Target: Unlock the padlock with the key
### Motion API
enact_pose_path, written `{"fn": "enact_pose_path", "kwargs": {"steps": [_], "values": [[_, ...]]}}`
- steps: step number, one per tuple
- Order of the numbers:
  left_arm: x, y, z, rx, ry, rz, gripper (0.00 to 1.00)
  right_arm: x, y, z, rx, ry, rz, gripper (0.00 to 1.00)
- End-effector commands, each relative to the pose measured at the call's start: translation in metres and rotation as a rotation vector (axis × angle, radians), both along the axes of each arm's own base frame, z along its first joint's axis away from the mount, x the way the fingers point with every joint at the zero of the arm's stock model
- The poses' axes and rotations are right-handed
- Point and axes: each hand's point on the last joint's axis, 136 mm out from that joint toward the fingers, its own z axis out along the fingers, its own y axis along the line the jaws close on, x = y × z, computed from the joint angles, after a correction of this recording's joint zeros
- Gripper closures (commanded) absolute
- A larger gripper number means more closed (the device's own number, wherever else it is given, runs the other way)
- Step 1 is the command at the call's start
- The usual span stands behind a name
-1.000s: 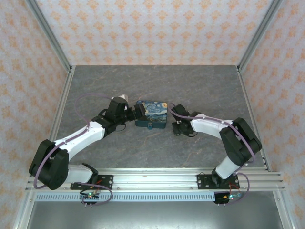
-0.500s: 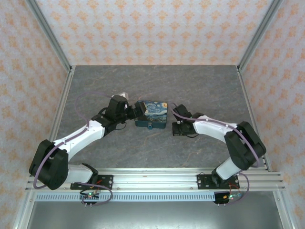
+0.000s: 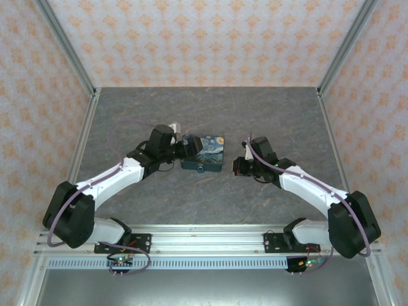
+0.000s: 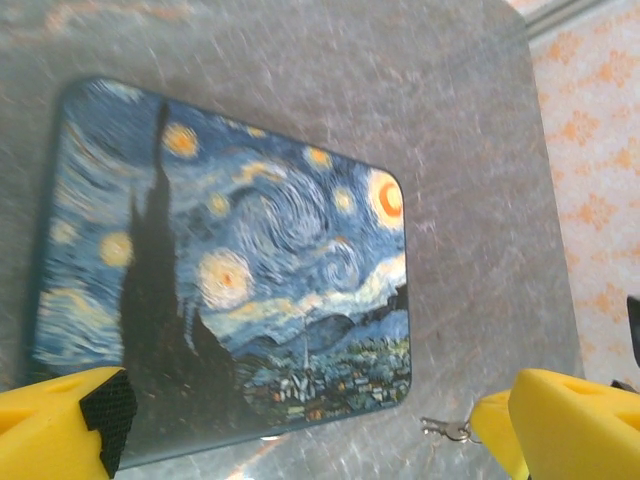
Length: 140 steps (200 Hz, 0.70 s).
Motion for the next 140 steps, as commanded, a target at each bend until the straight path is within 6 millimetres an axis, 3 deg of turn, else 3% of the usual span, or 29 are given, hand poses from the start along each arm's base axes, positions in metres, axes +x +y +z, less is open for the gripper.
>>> {"fn": "enact_pose_path", "kwargs": {"steps": [1, 25, 58, 100, 140], "values": [[0.002, -0.031, 0.032, -0.111, -0.046, -0.08, 0.05, 0.003, 0.021, 0.029, 0.171, -0.066, 0.053, 1.0], [0.0, -0.041, 0.034, -0.151, -0.026, -0.078, 0.07, 0.008, 0.019, 0.03, 0.181, -0.057, 0.02, 1.0], [-0.001, -0.036, 0.035, -0.134, -0.028, -0.051, 0.06, 0.002, 0.008, 0.014, 0.1, 0.03, -0.019, 1.0], [-0.005, -0.03, 0.029, -0.109, -0.024, -0.035, 0.05, -0.02, -0.008, -0.032, -0.038, 0.14, -0.066, 1.0], [-0.006, -0.03, 0.021, -0.092, -0.009, -0.034, 0.05, -0.027, -0.016, -0.095, -0.189, 0.26, -0.12, 1.0]]}}
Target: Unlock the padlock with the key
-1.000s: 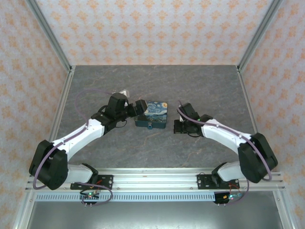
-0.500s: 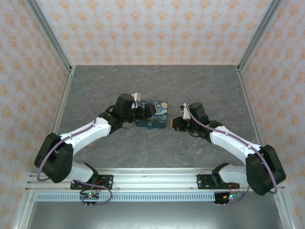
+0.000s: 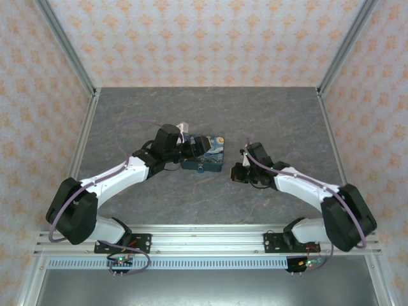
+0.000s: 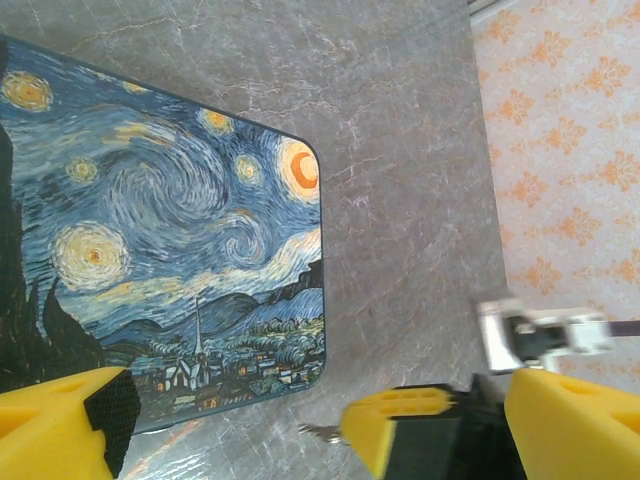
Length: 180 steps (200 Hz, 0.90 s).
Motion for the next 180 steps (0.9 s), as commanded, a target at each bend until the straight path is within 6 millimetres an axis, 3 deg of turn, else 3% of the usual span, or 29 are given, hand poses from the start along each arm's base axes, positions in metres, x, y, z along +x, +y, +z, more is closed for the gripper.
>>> {"fn": "enact_pose_path", "kwargs": {"steps": [1, 20, 57, 76, 112, 149, 180], "values": [[-0.002, 0.0, 0.007, 0.005, -0.022, 0.009, 0.05, -0.007, -0.017, -0.045, -0.134, 0.094, -0.061, 1.0], [-0.002, 0.001, 0.006, 0.013, -0.021, 0.011, 0.04, -0.007, -0.019, -0.057, -0.175, 0.111, -0.062, 1.0], [-0.002, 0.001, 0.008, 0.021, -0.03, 0.011, 0.04, -0.005, -0.018, -0.043, -0.146, 0.066, -0.071, 1.0], [-0.001, -0.001, 0.008, 0.021, -0.029, 0.006, 0.04, -0.006, -0.02, -0.036, -0.139, 0.051, -0.074, 0.68], [0.0, -0.003, 0.008, 0.024, -0.029, 0.0, 0.04, -0.013, -0.021, -0.027, -0.129, 0.034, -0.073, 0.52], [0.0, -0.004, 0.006, 0.029, -0.027, 0.0, 0.04, -0.022, -0.025, -0.023, -0.159, 0.044, -0.066, 0.51], [0.0, -0.004, 0.006, 0.031, -0.028, -0.001, 0.03, -0.027, -0.015, -0.02, -0.121, 0.052, -0.052, 0.53]]}}
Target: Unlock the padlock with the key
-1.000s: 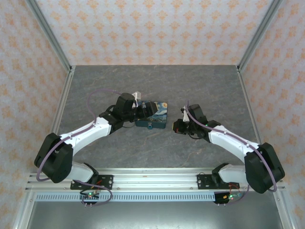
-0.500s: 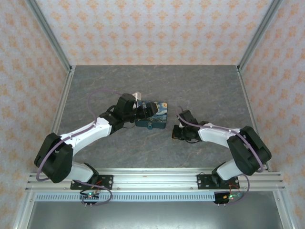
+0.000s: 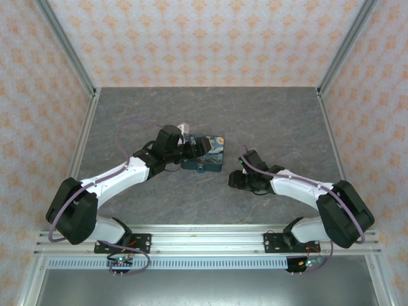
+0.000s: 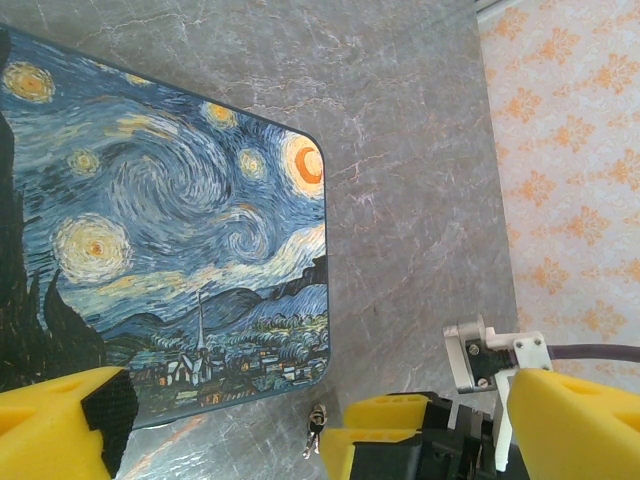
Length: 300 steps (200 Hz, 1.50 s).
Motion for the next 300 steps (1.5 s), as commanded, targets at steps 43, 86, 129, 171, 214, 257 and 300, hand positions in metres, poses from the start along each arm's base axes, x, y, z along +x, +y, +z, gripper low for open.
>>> {"fn": "enact_pose_path", "kwargs": {"steps": [43, 86, 129, 171, 214, 257, 300], "values": [[0.002, -0.002, 0.007, 0.022, -0.029, -0.003, 0.03, -0.011, 0.014, 0.005, 0.032, 0.004, 0.001, 0.56], [0.001, -0.001, 0.007, 0.025, -0.029, -0.003, 0.03, -0.01, 0.021, -0.001, 0.045, 0.013, 0.002, 0.57], [0.0, -0.001, 0.005, 0.027, -0.029, -0.003, 0.03, -0.008, 0.026, -0.007, 0.056, 0.026, 0.0, 0.58], [0.001, 0.0, 0.004, 0.03, -0.03, -0.001, 0.02, -0.006, 0.03, -0.012, 0.058, 0.038, -0.001, 0.59], [0.0, 0.0, 0.004, 0.03, -0.029, -0.001, 0.02, 0.003, 0.045, -0.017, 0.072, 0.053, 0.012, 0.59], [0.0, 0.001, 0.007, 0.029, -0.033, 0.001, 0.02, 0.017, 0.055, 0.015, 0.107, -0.02, 0.017, 0.59], [0.0, 0.001, 0.009, 0.026, -0.04, 0.005, 0.02, 0.013, 0.031, 0.023, 0.04, -0.037, -0.058, 0.65]]}}
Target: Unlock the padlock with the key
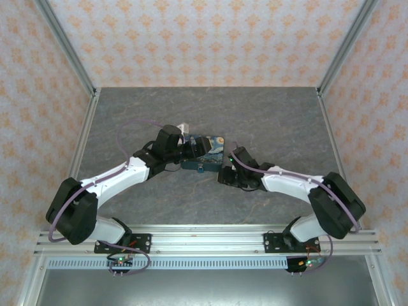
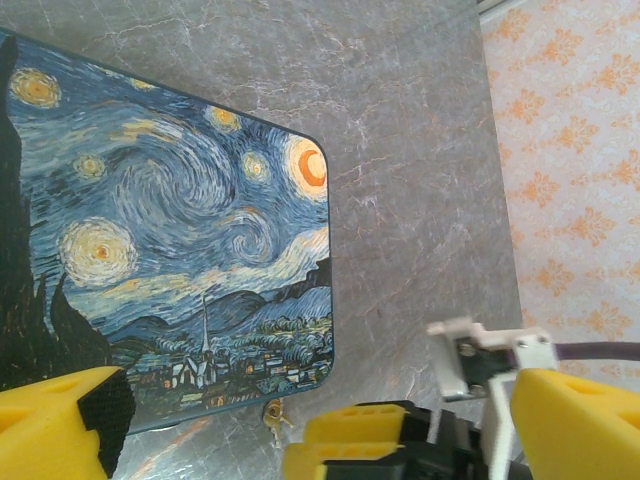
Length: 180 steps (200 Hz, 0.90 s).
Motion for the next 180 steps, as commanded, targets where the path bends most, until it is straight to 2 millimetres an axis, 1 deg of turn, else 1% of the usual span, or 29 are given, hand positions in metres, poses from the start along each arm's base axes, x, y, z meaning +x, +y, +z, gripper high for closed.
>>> {"fn": "enact_pose_path", "kwargs": {"steps": [1, 13, 24, 56, 87, 113, 149, 180], "values": [[-0.001, 0.0, 0.01, 0.018, -0.034, 0.002, 0.02, 0.0, -0.017, 0.003, -0.067, -0.004, -0.069, 0.65], [-0.001, 0.002, 0.011, 0.022, -0.036, 0.009, 0.02, 0.0, -0.025, -0.002, -0.113, 0.008, -0.108, 0.66], [0.0, 0.004, 0.012, 0.028, -0.04, 0.02, 0.02, 0.0, -0.031, -0.006, -0.149, 0.02, -0.141, 0.62], [0.002, 0.011, 0.014, 0.036, -0.044, 0.06, 0.02, 0.002, -0.036, -0.014, -0.188, 0.041, -0.226, 0.59], [0.002, 0.012, 0.014, 0.03, -0.05, 0.07, 0.01, 0.006, -0.026, -0.013, -0.183, 0.034, -0.264, 0.57], [0.002, 0.012, 0.015, 0.029, -0.056, 0.069, 0.01, 0.008, -0.02, -0.017, -0.189, 0.053, -0.287, 0.57], [0.002, 0.013, 0.02, 0.028, -0.073, 0.07, 0.0, 0.008, -0.022, -0.024, -0.192, 0.089, -0.362, 0.57], [0.004, 0.013, 0.024, 0.021, -0.088, 0.071, 0.0, 0.007, -0.022, -0.027, -0.183, 0.112, -0.405, 0.57]]}}
